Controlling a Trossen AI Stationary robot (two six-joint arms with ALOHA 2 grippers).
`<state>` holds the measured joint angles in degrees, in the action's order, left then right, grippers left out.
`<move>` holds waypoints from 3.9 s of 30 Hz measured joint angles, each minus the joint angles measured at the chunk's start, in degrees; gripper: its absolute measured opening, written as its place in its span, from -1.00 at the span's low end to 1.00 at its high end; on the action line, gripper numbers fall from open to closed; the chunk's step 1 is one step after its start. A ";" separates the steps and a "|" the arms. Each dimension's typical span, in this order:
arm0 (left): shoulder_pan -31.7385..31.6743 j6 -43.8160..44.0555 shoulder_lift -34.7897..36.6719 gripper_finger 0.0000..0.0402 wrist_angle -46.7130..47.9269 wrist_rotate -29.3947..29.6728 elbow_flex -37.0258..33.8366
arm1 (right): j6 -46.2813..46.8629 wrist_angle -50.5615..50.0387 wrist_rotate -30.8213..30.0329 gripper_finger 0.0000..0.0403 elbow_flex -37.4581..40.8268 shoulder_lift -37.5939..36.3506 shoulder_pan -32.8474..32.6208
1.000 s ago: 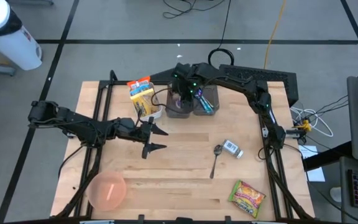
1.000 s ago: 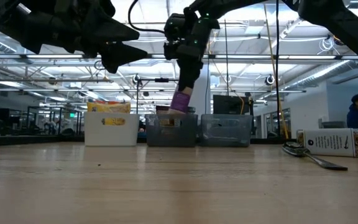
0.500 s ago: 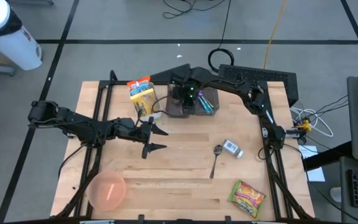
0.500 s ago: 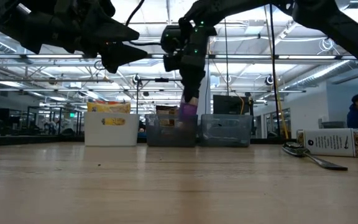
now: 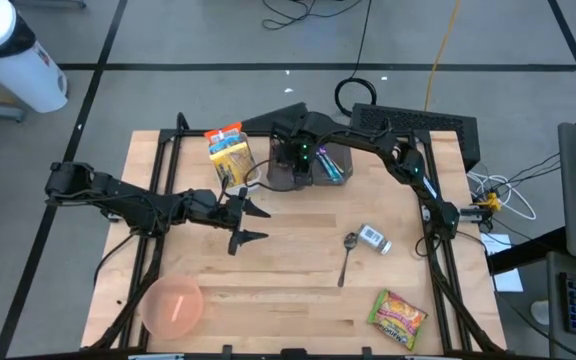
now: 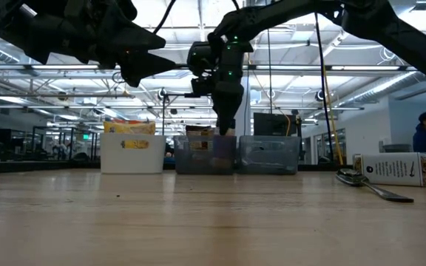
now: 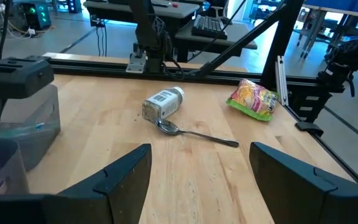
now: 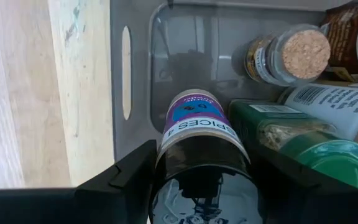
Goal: Pick & Place Food Item
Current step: Put the purple seasoning bottle into the left black bin, then put the white seasoning bottle into the left black bin
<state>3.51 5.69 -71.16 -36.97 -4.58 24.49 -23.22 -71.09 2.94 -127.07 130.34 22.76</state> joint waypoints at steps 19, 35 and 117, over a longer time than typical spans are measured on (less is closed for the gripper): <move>0.00 0.02 0.00 0.36 0.00 0.00 0.00 | -1.46 0.12 0.26 0.27 0.00 0.00 -0.11; 0.00 0.07 0.00 0.36 0.83 0.02 0.00 | -1.59 1.64 0.01 0.27 0.00 -0.54 -2.10; -4.09 0.46 0.02 0.36 -6.97 0.11 0.04 | 13.11 60.00 -13.64 -0.05 60.92 -67.03 5.35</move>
<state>-0.58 6.15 -71.13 -43.94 -4.47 24.53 -10.12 -11.09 -10.70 -66.15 63.32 28.12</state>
